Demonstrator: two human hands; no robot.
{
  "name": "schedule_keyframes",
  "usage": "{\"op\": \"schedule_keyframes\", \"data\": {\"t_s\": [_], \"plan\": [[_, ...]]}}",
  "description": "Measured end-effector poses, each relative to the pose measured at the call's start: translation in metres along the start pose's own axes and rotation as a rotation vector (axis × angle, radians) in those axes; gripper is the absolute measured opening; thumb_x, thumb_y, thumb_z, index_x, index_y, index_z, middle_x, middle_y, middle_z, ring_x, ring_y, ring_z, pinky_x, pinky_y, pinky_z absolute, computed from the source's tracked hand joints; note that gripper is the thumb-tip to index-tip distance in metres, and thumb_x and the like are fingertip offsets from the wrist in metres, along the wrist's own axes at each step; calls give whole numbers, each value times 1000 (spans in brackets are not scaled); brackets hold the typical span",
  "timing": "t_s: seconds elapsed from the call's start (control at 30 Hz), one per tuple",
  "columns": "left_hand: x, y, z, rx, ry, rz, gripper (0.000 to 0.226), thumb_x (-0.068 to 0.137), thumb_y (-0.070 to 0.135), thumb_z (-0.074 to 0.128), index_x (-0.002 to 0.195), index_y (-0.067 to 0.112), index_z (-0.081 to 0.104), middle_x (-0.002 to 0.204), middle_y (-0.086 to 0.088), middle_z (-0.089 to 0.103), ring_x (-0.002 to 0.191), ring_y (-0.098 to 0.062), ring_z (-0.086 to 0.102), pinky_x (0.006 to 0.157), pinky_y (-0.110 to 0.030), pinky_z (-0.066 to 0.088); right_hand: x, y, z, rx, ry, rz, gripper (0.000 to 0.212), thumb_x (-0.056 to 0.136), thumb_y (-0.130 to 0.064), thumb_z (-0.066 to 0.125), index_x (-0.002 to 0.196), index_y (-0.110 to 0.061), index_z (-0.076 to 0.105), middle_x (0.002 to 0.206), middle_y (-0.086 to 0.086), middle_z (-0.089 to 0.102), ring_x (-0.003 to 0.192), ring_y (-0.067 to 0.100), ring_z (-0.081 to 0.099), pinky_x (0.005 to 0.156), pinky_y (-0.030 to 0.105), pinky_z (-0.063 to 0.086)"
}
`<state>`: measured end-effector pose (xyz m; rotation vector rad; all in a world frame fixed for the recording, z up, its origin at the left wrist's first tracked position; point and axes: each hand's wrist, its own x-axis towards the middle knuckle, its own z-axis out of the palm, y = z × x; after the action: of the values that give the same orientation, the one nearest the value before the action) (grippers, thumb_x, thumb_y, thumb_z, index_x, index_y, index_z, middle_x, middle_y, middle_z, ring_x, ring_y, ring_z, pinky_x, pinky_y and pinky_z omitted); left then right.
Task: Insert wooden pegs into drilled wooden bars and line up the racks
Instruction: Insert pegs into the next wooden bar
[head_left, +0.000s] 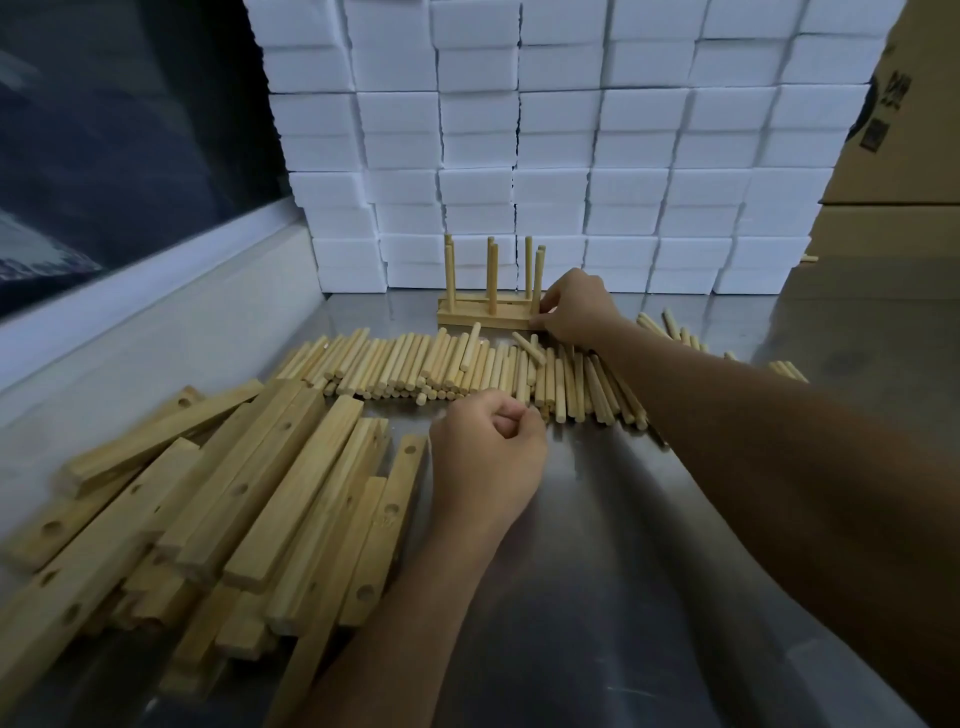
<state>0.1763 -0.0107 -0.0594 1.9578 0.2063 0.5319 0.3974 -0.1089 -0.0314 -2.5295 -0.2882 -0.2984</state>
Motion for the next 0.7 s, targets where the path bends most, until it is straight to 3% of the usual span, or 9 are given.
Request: {"op": "schedule_keyframes", "data": {"t_s": [0.3,0.47,0.7], "plan": [[-1,1,-1,-3,12,7,19,88,19,67,69,24,67,58,7,65,59,5,61,45,-4,38,14,-8,12,-19,26,33,13,86,-16,70,90,-5,76,84,10,74,78,24,69,78,40,61],[-1,1,0,-6,13,15,19,88,19,68,70,24,67,58,8,65,60,5,61,46,-4,39,18,-14,15,-55,24,59,15,88,-19,66,98,-8,67,95,11,68,87,28,66,82,43,59],[-1,1,1,-10,7,21,19,88,18,68,70,25,66,62,14,66,62,8,61,48,-3,39,24,-17,19,-75,35,106,14,92,-20,61,100,-9,65,97,10,67,88,30,65,81,41,58]]}}
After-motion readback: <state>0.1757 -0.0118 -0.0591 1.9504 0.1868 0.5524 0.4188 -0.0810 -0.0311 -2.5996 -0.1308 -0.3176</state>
